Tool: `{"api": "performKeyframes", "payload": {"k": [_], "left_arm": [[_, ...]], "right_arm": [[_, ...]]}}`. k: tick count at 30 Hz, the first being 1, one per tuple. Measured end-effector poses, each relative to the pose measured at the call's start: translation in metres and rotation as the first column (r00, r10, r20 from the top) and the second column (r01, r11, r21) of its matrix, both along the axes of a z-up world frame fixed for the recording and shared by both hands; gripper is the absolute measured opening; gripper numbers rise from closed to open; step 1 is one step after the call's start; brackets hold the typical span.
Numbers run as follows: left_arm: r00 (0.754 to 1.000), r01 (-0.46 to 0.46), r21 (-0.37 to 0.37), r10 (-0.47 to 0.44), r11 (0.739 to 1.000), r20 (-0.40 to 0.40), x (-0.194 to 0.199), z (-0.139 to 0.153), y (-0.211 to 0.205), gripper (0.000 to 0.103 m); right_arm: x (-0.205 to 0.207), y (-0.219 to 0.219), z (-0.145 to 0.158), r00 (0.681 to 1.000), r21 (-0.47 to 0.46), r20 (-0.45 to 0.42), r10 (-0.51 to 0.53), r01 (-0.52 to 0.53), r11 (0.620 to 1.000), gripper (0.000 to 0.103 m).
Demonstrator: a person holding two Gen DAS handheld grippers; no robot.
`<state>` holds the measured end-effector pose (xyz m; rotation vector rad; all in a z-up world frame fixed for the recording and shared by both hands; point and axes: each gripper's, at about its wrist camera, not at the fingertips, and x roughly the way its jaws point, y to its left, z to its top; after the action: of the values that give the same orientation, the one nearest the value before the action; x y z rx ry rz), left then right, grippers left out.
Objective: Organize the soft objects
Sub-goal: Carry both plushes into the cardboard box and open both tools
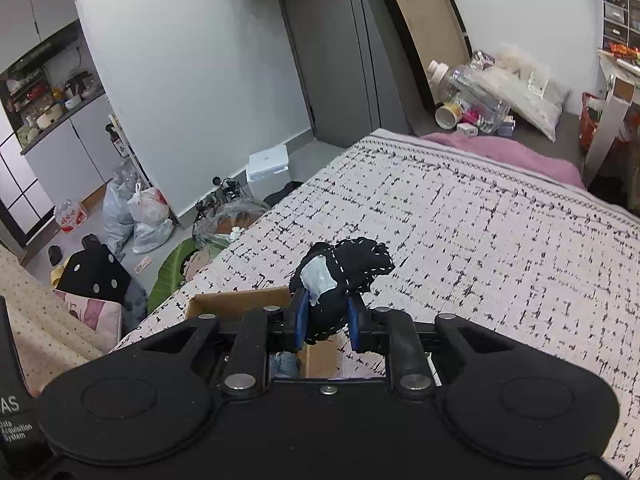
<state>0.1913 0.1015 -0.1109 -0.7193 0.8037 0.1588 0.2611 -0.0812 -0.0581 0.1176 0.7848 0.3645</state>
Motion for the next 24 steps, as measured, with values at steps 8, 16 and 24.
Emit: {"api": "performKeyframes", "payload": {"k": [8, 16, 24], "left_arm": [[0.998, -0.058, 0.037, 0.058, 0.998, -0.008, -0.004, 0.005, 0.023, 0.045], [0.993, -0.114, 0.070, 0.116, 0.991, -0.022, -0.011, 0.007, 0.044, 0.054], [0.993, -0.103, 0.122, 0.109, 0.987, -0.039, -0.012, 0.017, 0.041, 0.074]], "right_arm": [[0.005, 0.027, -0.014, 0.999, -0.003, -0.044, 0.032, -0.033, 0.999, 0.021], [0.015, 0.037, -0.015, 0.994, 0.070, -0.100, 0.032, -0.025, 0.997, 0.050], [0.005, 0.018, -0.005, 0.996, 0.039, -0.088, -0.031, 0.034, 0.999, 0.068]]}}
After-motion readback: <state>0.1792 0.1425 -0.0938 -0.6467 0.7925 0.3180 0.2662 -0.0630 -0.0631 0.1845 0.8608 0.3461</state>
